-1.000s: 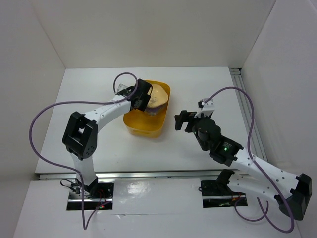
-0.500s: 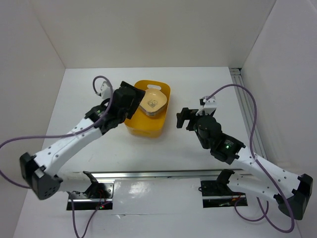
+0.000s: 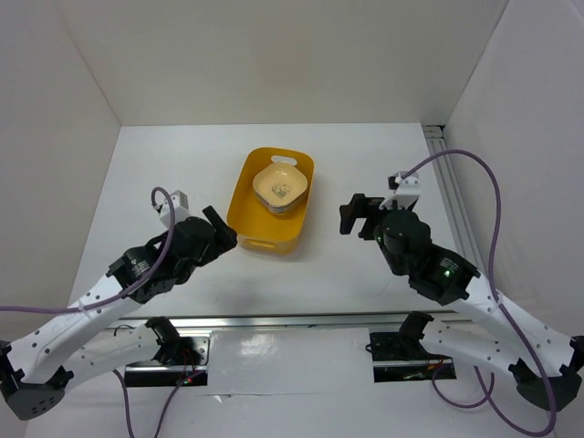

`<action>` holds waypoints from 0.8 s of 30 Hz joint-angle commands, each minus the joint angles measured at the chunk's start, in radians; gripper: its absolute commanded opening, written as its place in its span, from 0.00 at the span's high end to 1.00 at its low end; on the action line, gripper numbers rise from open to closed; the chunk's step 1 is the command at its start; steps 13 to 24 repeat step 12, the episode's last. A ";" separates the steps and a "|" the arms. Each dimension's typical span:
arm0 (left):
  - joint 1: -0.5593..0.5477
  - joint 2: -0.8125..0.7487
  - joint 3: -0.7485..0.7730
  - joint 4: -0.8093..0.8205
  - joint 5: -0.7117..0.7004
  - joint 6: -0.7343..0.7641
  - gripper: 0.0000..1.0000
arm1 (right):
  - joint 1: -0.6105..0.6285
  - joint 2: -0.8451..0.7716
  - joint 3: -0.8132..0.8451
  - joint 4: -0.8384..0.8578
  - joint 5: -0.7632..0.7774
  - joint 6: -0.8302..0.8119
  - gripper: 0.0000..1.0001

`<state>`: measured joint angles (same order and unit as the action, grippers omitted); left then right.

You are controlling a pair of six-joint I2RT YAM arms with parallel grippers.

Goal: Place the plates into the plastic bin on the countertop

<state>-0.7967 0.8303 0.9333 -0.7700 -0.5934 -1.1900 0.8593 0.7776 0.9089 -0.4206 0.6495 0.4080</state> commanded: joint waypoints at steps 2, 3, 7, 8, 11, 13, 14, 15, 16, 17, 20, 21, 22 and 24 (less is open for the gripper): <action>-0.004 -0.049 0.015 -0.138 0.027 0.153 0.00 | 0.003 -0.072 -0.004 -0.058 -0.011 0.012 0.00; -0.045 -0.060 0.015 -0.190 0.018 0.114 0.00 | 0.003 -0.086 -0.014 -0.058 -0.011 0.012 0.00; -0.099 -0.132 0.015 -0.167 0.011 0.135 0.00 | 0.003 -0.106 -0.038 -0.058 -0.002 0.026 0.00; -0.099 -0.144 0.015 -0.179 0.010 0.126 0.00 | 0.003 -0.106 -0.038 -0.058 0.009 0.037 0.00; -0.099 -0.175 0.015 -0.180 0.001 0.125 0.00 | 0.003 -0.074 -0.027 -0.079 0.027 0.037 0.00; -0.099 -0.189 0.015 -0.180 0.001 0.125 0.00 | 0.012 -0.063 -0.027 -0.090 0.027 0.037 0.00; -0.099 -0.189 0.015 -0.180 0.001 0.125 0.00 | 0.012 -0.063 -0.027 -0.090 0.027 0.037 0.00; -0.099 -0.189 0.015 -0.180 0.001 0.125 0.00 | 0.012 -0.063 -0.027 -0.090 0.027 0.037 0.00; -0.099 -0.189 0.015 -0.180 0.001 0.125 0.00 | 0.012 -0.063 -0.027 -0.090 0.027 0.037 0.00; -0.099 -0.189 0.015 -0.180 0.001 0.125 0.00 | 0.012 -0.063 -0.027 -0.090 0.027 0.037 0.00; -0.099 -0.189 0.015 -0.180 0.001 0.125 0.00 | 0.012 -0.063 -0.027 -0.090 0.027 0.037 0.00; -0.099 -0.189 0.015 -0.180 0.001 0.125 0.00 | 0.012 -0.063 -0.027 -0.090 0.027 0.037 0.00; -0.099 -0.189 0.015 -0.180 0.001 0.125 0.00 | 0.012 -0.063 -0.027 -0.090 0.027 0.037 0.00; -0.099 -0.189 0.015 -0.180 0.001 0.125 0.00 | 0.012 -0.063 -0.027 -0.090 0.027 0.037 0.00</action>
